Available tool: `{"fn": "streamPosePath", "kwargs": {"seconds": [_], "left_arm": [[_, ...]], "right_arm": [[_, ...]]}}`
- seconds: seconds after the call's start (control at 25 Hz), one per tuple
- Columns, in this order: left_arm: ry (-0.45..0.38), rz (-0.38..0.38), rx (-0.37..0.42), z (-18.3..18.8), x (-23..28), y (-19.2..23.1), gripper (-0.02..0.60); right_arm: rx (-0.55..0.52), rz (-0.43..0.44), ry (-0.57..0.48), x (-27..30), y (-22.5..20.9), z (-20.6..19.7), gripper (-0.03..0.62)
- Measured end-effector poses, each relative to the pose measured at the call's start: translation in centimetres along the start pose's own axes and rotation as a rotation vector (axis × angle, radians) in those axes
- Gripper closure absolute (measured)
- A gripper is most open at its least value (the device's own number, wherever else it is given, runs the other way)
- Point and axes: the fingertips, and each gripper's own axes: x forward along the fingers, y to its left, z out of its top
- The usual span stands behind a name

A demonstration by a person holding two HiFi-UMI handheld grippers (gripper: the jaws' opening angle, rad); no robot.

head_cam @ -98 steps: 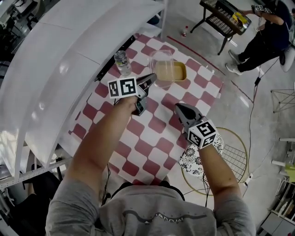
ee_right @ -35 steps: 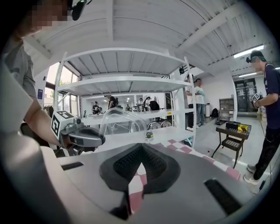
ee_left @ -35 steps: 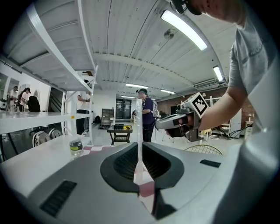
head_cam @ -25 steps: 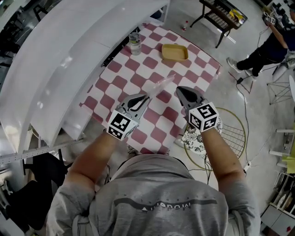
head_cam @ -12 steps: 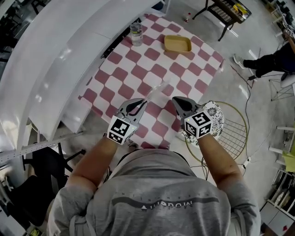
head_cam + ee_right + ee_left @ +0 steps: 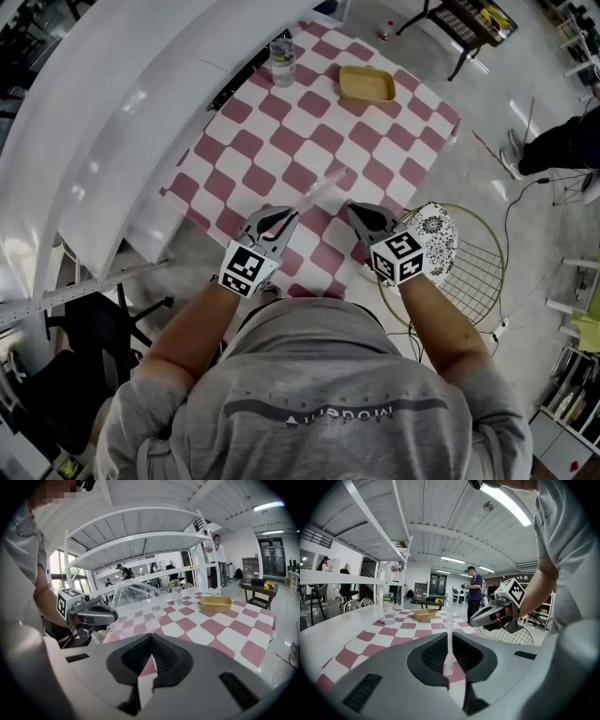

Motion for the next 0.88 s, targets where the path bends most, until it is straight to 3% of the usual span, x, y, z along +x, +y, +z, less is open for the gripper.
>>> {"fn": "streamPosePath", "kwargs": {"seconds": [0.88], "left_arm": [[0.010,-0.015,0.000,-0.5,-0.7,-1.0,0.543]], "right_arm": [[0.021,0.025,0.016,0.6,1.2,-1.2,0.571]]}}
